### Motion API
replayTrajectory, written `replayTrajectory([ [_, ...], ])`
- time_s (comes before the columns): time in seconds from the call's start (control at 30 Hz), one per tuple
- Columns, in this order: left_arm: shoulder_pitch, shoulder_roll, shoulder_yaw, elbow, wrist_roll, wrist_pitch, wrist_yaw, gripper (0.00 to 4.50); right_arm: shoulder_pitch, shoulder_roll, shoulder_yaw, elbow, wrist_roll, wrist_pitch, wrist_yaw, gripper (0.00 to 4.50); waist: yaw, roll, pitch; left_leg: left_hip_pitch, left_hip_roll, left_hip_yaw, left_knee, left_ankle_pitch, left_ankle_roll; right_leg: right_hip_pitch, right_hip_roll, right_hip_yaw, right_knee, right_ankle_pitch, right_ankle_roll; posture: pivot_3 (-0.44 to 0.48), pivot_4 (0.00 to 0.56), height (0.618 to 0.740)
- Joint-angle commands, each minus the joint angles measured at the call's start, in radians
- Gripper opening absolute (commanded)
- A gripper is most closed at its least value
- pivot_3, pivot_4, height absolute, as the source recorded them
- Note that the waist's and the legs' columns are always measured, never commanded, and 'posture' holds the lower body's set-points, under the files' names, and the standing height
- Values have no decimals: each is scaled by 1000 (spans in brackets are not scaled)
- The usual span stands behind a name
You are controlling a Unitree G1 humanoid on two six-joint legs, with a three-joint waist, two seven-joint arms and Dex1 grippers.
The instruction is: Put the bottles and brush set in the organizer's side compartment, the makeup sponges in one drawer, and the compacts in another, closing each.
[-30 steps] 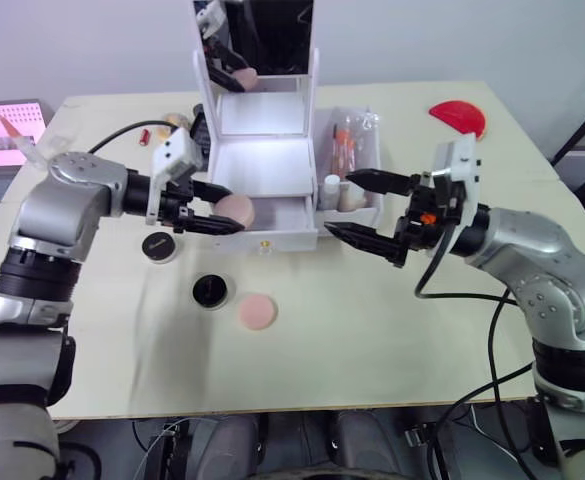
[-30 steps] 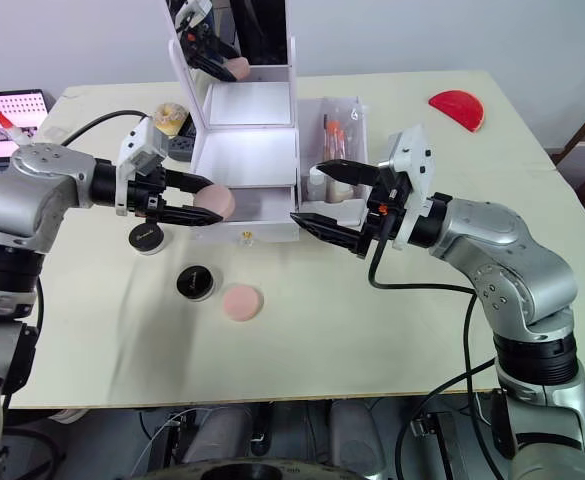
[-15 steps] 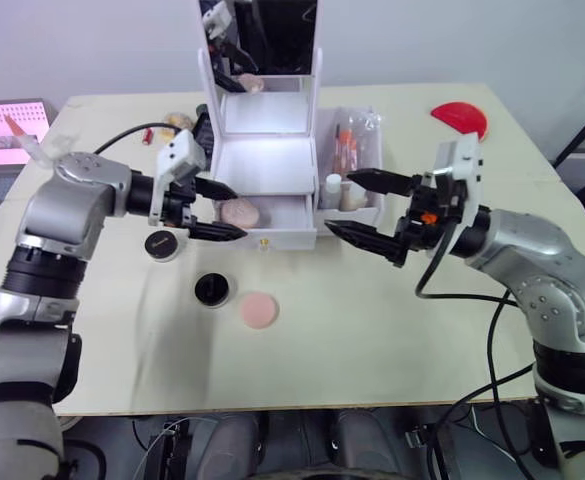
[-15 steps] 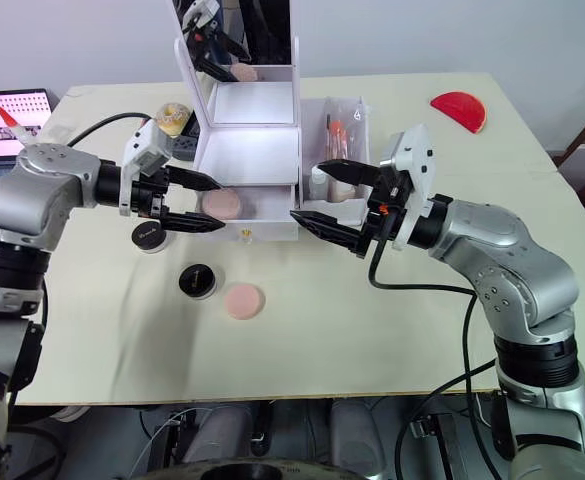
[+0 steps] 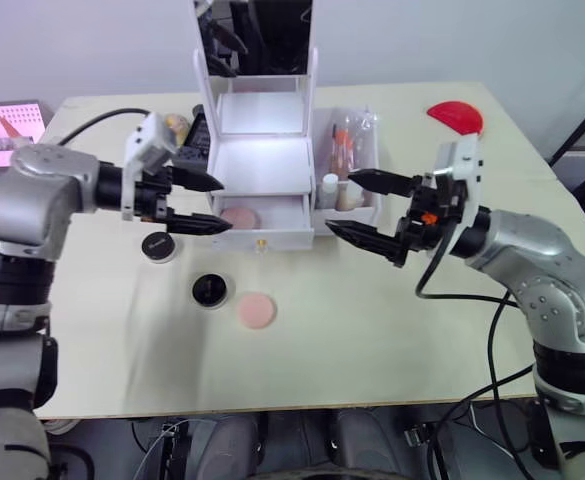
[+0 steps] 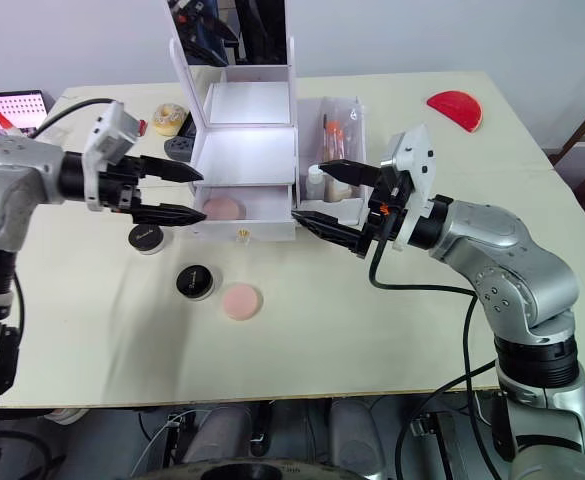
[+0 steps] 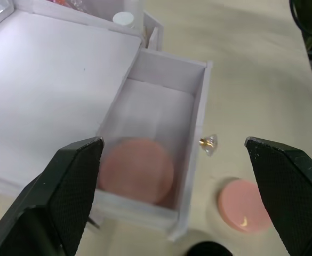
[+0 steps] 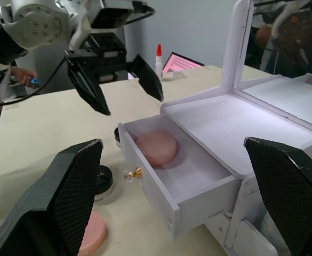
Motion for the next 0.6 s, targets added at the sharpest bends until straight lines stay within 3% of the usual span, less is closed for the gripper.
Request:
replayTrajectory([
  [0.03, 108, 95, 142, -100, -80, 66, 0, 4466, 39, -53, -83, -30, 16, -1, 12, 4500, -1, 0, 0, 0, 0, 0, 0, 0, 0, 0, 0, 1, 0, 0, 0, 0, 150, 740],
  [0.17, 352, 159, 311, -178, -90, 94, 74, 4466, 156, -140, -160, -18, -10, -3, 44, 4500, 4, 0, 0, 0, 0, 1, 0, 0, 1, 0, 0, 1, -1, 0, 0, 0, 150, 740],
  [0.33, 663, 168, 548, -189, -48, 37, 140, 4466, 321, -238, -300, 59, -43, -37, 123, 4500, 10, -1, 0, 0, 0, 1, 0, -1, 1, 1, -2, 1, -1, 0, 0, 0, 150, 740],
  [0.6, 875, 172, 760, -68, 3, -69, 178, 4466, 464, -290, -439, 222, -116, -139, 230, 4500, 9, 0, 0, 3, 1, 1, 0, -1, 1, 5, -5, 0, -4, -2, -3, 0, 150, 740],
])
